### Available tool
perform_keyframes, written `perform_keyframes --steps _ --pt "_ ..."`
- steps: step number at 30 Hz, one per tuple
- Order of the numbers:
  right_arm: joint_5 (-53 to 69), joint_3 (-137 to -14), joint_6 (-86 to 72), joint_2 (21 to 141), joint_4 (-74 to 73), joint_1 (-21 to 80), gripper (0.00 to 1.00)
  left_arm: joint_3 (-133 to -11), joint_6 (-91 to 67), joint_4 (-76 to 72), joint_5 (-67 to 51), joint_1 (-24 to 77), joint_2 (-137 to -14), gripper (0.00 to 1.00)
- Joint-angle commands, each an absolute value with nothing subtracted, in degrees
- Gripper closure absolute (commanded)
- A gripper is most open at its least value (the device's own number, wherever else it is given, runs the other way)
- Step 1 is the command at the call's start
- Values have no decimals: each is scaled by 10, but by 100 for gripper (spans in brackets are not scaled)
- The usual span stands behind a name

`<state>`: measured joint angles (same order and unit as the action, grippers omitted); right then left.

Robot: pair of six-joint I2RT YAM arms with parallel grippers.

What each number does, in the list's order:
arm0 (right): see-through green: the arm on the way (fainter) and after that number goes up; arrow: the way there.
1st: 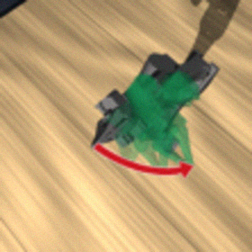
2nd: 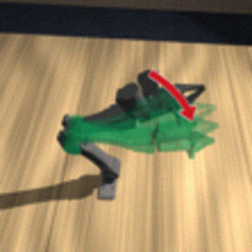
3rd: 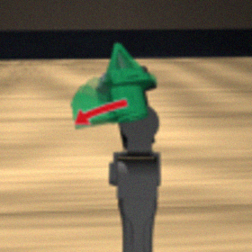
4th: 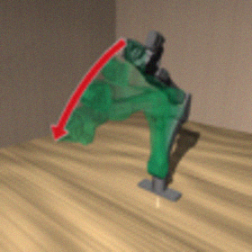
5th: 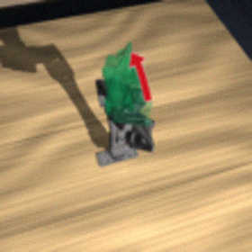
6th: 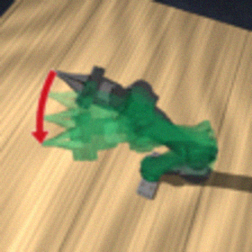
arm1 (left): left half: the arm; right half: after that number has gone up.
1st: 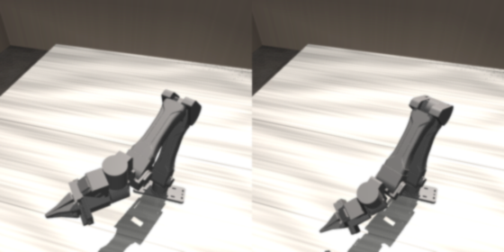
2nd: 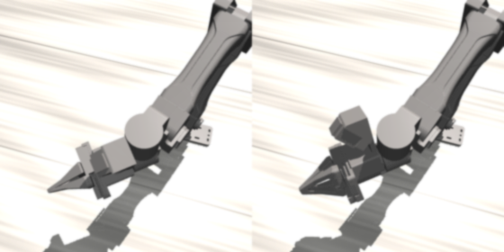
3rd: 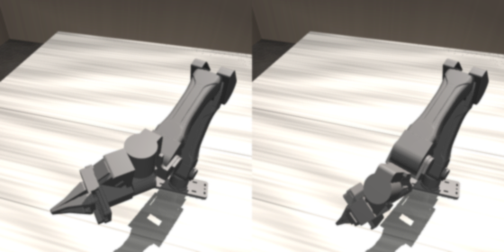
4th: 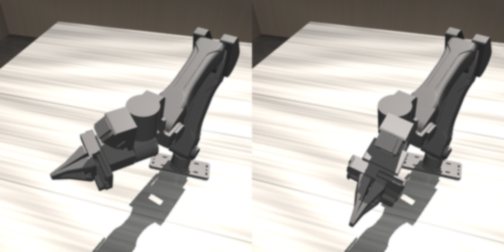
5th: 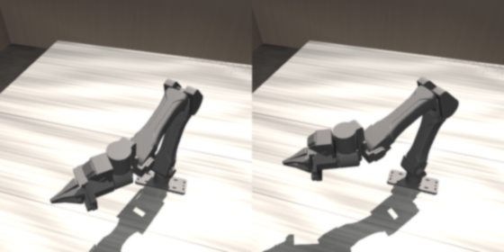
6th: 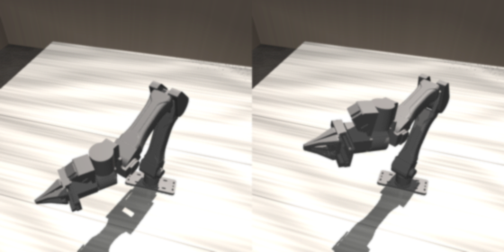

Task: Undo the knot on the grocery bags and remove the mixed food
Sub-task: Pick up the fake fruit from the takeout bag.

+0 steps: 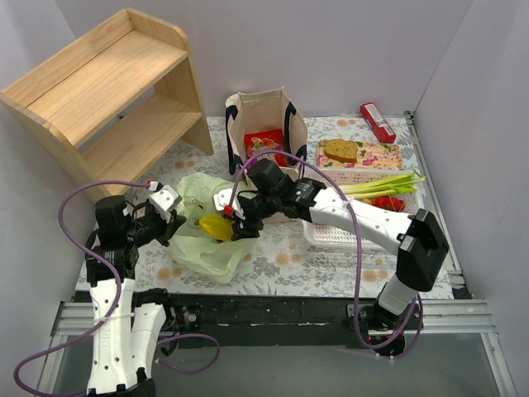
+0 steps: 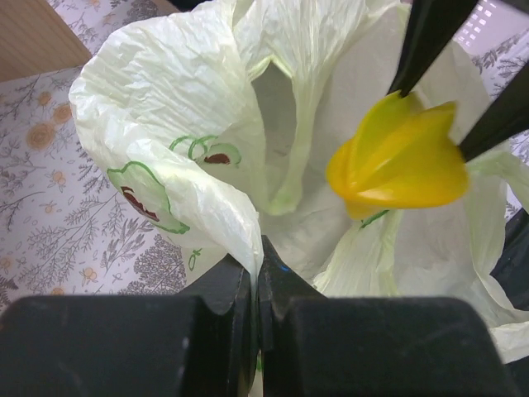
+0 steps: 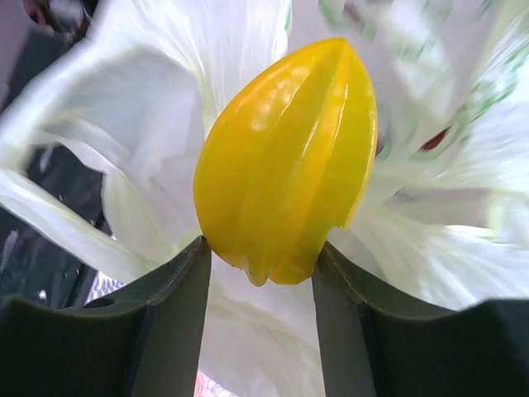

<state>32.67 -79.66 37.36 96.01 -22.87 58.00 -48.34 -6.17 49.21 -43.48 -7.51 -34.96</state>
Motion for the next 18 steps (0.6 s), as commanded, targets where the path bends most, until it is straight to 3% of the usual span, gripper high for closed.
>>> perform_keyframes --steps 1,10,13,18 --pt "398 -809 338 896 -130 579 88 -478 -71 472 -417 -76 -363 100" --pt "394 -861 203 839 -32 568 92 -480 -67 490 -396 -77 -356 100" --pt "365 -901 223 818 -75 549 99 -476 -69 485 -398 -77 -358 100" --pt "367 -880 289 758 -222 461 99 -472 -102 451 -417 -76 -369 100"
